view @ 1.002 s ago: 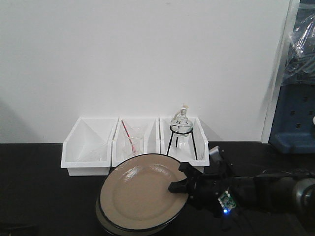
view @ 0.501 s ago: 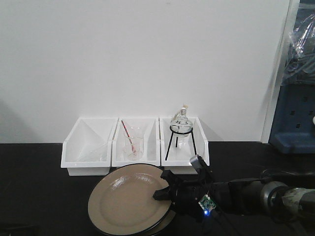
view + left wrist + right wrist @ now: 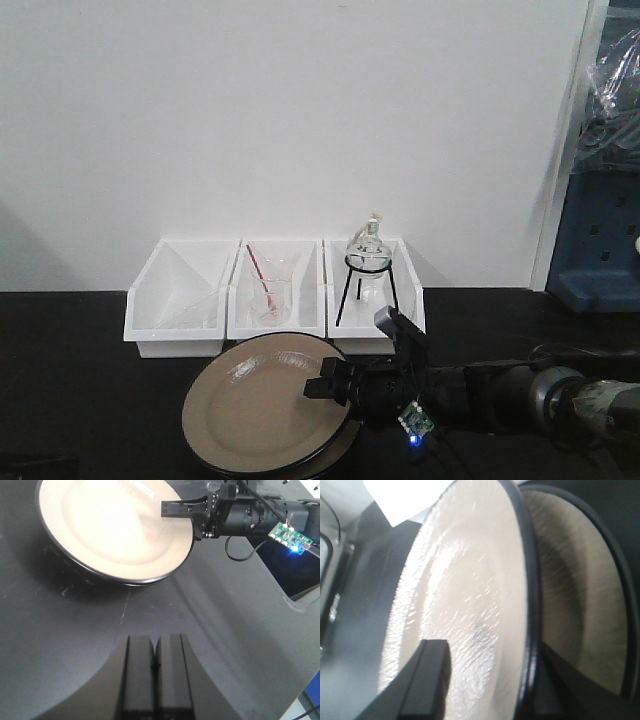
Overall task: Arrange circular plates on left workspace
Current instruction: 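Lower the held plate onto the first plate and open the right gripper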
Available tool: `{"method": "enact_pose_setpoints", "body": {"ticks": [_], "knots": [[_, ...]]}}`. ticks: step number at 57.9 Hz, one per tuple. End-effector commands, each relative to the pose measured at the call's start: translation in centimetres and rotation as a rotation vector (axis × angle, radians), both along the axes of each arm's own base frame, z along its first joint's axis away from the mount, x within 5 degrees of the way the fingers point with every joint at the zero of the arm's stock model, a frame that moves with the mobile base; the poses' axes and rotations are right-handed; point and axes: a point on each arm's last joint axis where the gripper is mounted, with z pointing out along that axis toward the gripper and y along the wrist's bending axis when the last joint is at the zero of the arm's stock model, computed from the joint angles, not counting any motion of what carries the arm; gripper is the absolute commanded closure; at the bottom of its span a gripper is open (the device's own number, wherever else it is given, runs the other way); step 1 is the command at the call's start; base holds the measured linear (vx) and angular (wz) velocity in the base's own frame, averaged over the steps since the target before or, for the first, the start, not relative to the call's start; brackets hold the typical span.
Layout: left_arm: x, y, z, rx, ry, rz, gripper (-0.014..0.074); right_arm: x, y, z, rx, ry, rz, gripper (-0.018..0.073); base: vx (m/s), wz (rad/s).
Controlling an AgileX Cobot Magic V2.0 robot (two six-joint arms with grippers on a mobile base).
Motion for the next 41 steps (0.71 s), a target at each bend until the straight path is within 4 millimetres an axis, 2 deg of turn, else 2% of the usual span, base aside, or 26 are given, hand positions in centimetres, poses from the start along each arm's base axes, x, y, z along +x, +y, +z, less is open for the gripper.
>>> {"method": "enact_pose_setpoints", "body": {"ticks": [1,21,31,41], "knots": [[0.0,-0.3,1.5,-0.048,-0.057,0.011,0.0597,0.4,0.0,5.0,0.063,-0.161,0.0,0.0158,0.0,0.0],[0.0,-0.3,1.5,-0.046,-0.057,0.01,0.0597,0.8,-0.9,4.2,-0.174,-0.276,0.019,0.0158,0.0,0.0],[0.0,-0.2,1.3,-0.022,-0.053,0.006,0.0597,0.9,-1.7,5.2,-0.321,-0.36,0.01,0.0158,0.0,0.0],[0.0,-0.2,1.3,-0.019,-0.052,0.007,0.0597,0.9,-2.8,7.2,-0.463,-0.459,-0.025,0.0158,0.0,0.0]]}}
